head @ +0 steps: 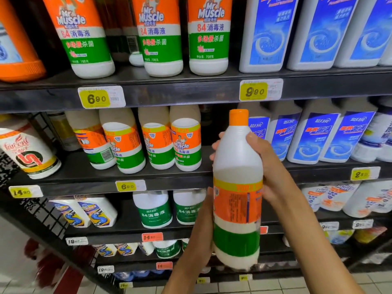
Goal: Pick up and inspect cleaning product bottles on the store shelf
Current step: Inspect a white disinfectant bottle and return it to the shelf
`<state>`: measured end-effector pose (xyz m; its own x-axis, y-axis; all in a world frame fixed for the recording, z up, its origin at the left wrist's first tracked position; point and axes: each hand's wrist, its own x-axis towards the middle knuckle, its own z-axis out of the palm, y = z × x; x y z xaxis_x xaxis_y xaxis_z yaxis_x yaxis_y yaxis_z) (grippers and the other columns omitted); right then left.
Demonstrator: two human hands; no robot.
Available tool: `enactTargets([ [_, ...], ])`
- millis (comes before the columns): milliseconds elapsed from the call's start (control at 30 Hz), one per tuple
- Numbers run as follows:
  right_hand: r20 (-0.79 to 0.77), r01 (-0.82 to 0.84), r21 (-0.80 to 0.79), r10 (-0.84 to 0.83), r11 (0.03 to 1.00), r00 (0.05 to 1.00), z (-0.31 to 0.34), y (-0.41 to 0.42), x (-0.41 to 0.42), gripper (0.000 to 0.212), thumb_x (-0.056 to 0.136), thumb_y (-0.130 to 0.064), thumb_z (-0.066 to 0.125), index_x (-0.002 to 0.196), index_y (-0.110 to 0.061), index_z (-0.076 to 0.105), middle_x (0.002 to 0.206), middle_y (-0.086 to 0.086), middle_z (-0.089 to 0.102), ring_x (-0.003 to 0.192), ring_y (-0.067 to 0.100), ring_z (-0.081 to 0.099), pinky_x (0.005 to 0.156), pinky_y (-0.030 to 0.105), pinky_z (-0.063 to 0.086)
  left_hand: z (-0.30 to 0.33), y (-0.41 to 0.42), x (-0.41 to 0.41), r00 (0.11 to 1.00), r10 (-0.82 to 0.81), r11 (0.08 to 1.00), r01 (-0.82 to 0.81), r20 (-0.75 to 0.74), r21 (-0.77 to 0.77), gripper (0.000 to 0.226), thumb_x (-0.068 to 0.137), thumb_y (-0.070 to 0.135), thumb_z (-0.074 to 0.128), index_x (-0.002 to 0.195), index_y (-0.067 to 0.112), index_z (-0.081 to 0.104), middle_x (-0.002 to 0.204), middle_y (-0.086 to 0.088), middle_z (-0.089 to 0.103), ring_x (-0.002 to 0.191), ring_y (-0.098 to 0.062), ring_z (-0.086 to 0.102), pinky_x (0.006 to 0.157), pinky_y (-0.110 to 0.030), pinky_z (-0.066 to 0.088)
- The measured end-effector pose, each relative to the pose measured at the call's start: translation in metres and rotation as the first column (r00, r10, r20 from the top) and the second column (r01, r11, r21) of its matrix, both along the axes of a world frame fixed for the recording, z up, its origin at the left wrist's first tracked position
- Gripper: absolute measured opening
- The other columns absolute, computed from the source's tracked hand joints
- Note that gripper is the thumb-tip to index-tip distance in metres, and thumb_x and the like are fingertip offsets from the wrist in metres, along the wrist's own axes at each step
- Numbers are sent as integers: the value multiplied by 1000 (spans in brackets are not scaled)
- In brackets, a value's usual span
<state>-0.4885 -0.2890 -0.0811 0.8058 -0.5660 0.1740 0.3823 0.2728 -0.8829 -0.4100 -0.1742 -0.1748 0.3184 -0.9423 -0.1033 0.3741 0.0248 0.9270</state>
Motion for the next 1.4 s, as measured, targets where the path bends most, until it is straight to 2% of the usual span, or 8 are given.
enactTargets([
  [167,-213,363,-173,-395,916,894,-4,2,6,25,80,-45,69,93,-24,69,87,5,75,77,18,73,59,28,57,8,-2,1,971,34,999,-24,238,-42,82,46,92,53,109,41,61,103,23,70,99,2,66,78,-14,51],
  [300,-388,327,-147,-359,933,849,-7,-6,13,28,84,-51,60,93,-25,64,74,1,74,68,18,72,56,28,57,6,-1,-3,957,31,997,-10,287,-74,86,41,87,64,112,38,56,101,25,70,95,4,66,70,-6,49],
  [600,-231,343,-271,-407,899,884,0,-19,23,24,85,-38,65,102,-20,63,87,6,73,78,20,72,60,29,56,10,-22,8,924,155,988,-139,350,-68,65,56,65,61,114,35,54,103,15,69,93,0,67,74,-14,52],
  [733,-199,496,-402,-602,770,773,3,-25,38,28,85,-39,66,104,-22,57,98,3,68,85,17,68,70,29,57,13,-31,19,806,338,940,-314,485,-132,79,67,60,60,133,18,44,118,5,62,105,-4,61,85,-21,53],
  [867,-163,582,-513,-737,631,655,7,-32,53,32,84,-44,65,106,-26,48,100,-4,57,96,16,60,78,32,52,1,-32,10,726,359,928,-347,586,-138,84,65,53,66,138,26,33,129,6,51,114,-3,54,92,-24,50],
  [1100,-96,671,-560,-842,486,530,7,-35,73,45,82,-46,67,107,-14,47,101,1,53,93,18,54,68,21,42,-6,-61,24,489,408,863,-483,771,-150,90,72,28,80,145,17,29,140,-5,36,127,-18,34,101,-29,34],
  [1233,-100,682,-575,-866,452,489,5,-37,77,52,80,-50,67,111,-12,48,109,5,56,99,22,54,78,31,47,-9,-67,24,561,422,866,-481,712,-134,87,70,30,81,144,22,34,128,1,39,122,-15,41,94,-21,39],
  [1400,-38,684,-577,-851,446,523,4,-34,75,49,80,-46,68,112,-16,46,107,2,55,97,18,54,73,18,44,-11,-67,21,612,471,848,-512,635,-136,84,70,26,82,142,19,39,134,2,41,127,-15,42,103,-34,42],
])
